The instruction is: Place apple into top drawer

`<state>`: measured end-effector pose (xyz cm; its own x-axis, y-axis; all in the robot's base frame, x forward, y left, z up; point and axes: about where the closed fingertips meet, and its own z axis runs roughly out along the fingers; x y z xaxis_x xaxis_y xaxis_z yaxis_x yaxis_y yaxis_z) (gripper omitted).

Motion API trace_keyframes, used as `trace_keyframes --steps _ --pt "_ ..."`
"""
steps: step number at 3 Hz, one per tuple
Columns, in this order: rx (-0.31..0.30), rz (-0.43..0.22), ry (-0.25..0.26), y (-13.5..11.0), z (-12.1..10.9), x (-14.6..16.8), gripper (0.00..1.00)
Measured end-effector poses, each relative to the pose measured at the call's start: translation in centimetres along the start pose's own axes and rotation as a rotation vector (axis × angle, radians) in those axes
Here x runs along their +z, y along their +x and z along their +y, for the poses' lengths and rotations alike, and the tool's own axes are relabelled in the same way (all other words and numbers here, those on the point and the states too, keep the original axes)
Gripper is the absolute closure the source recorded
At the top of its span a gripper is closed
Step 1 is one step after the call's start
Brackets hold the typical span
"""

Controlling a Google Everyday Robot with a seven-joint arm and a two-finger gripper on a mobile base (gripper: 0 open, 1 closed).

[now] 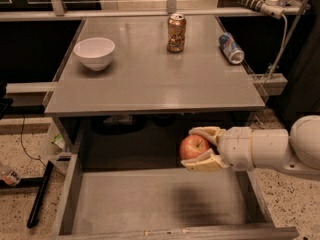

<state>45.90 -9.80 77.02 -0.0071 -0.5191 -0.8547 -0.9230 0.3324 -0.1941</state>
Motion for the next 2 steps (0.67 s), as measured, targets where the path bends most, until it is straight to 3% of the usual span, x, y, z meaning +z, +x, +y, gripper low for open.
trace_keyframes --steps 2 --pt "0.024 0.026 -0.009 1.1 1.1 1.5 1.0"
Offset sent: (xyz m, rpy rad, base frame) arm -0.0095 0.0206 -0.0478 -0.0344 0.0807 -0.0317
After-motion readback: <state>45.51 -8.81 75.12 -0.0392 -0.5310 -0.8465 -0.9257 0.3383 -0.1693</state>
